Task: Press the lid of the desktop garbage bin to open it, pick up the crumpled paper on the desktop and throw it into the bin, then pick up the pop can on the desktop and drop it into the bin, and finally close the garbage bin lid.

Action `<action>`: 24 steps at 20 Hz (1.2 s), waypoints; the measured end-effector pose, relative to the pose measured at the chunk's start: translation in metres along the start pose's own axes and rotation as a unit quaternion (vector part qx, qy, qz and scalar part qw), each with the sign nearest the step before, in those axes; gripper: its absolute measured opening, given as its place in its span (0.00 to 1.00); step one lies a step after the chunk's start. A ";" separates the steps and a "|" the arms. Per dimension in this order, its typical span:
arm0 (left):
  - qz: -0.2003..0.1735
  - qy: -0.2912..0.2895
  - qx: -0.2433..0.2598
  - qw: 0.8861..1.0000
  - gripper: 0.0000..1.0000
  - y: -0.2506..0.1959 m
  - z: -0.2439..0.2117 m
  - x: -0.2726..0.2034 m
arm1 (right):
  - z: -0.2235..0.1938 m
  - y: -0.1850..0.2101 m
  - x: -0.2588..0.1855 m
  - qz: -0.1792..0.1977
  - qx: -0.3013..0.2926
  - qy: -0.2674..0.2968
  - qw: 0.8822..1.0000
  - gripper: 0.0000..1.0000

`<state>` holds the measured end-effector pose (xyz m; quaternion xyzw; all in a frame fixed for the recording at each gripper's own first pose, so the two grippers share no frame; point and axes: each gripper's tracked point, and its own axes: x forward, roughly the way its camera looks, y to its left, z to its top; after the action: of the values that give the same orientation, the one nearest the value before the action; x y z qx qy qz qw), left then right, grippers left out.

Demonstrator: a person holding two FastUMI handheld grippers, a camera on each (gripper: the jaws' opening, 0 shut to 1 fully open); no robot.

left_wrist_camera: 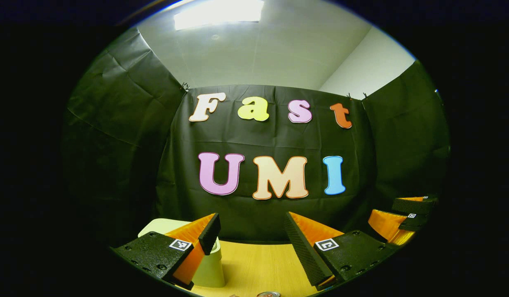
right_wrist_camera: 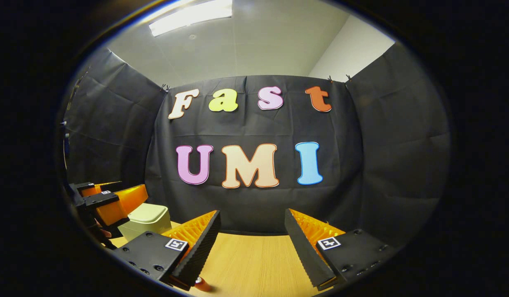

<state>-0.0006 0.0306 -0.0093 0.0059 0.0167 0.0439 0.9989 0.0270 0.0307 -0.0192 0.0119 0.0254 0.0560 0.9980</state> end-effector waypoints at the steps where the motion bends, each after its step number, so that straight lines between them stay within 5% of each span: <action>1: -0.003 0.003 0.004 1.000 0.91 -0.002 -0.002 0.001 | 0.000 -0.001 0.002 0.000 0.001 0.000 1.000 1.00; 7: -0.010 0.005 0.010 1.000 0.91 -0.005 -0.003 0.002 | -0.004 -0.004 0.004 0.000 0.001 0.004 1.000 0.98; 9: -0.013 0.007 0.010 1.000 0.82 -0.007 -0.004 0.002 | -0.004 -0.005 0.004 0.000 -0.002 0.004 1.000 0.98; 16: 0.013 0.014 0.029 0.999 0.22 0.009 -0.008 0.005 | -0.007 -0.006 0.005 0.000 -0.005 0.006 1.000 0.98; 22: 0.047 0.026 0.032 0.998 0.00 0.032 -0.016 0.007 | -0.011 -0.004 0.009 0.003 -0.007 0.011 1.000 0.98; 24: 0.057 0.029 0.030 0.997 0.00 0.044 -0.020 0.009 | -0.012 -0.002 0.010 0.004 -0.010 0.012 1.000 0.98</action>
<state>0.0036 0.0751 -0.0290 0.0357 0.0469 0.1007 0.9932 0.0361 0.0300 -0.0318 0.0018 0.0372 0.0602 0.9975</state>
